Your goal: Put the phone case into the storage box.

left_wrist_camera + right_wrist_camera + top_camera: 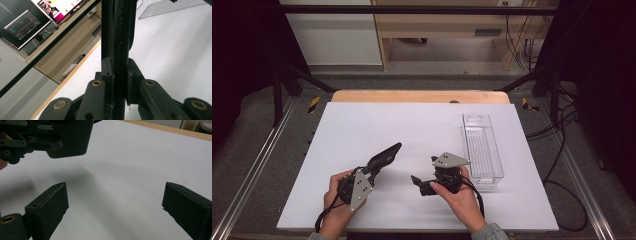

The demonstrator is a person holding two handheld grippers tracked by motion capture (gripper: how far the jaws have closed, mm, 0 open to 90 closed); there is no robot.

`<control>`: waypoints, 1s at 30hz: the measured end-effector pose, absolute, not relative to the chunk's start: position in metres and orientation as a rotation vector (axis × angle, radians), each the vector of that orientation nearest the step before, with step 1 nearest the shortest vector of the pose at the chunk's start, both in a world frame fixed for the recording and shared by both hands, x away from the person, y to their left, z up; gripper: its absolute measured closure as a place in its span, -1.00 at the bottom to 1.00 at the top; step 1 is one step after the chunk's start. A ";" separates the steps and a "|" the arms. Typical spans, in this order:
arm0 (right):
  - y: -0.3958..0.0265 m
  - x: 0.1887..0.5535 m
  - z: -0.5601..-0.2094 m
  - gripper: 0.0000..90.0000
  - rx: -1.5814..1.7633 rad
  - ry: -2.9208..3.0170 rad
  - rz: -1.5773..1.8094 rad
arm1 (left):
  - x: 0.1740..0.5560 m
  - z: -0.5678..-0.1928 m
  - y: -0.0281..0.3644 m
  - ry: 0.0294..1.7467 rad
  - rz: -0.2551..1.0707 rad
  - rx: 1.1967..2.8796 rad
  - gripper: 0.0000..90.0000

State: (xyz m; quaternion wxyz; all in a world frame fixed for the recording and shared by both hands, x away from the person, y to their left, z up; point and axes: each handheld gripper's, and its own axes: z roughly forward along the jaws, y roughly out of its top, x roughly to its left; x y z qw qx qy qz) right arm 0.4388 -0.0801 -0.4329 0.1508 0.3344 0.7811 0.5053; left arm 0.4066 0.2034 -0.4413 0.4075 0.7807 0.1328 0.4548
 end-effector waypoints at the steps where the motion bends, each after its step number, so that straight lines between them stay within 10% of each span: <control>1: -0.080 0.439 -0.433 -0.85 0.960 2.243 1.451 | 0.407 -0.441 0.203 0.336 1.145 1.968 0.79; 30: -0.081 0.439 -0.433 -0.85 0.966 2.231 1.472 | 0.410 -0.437 0.211 0.452 0.972 1.850 0.79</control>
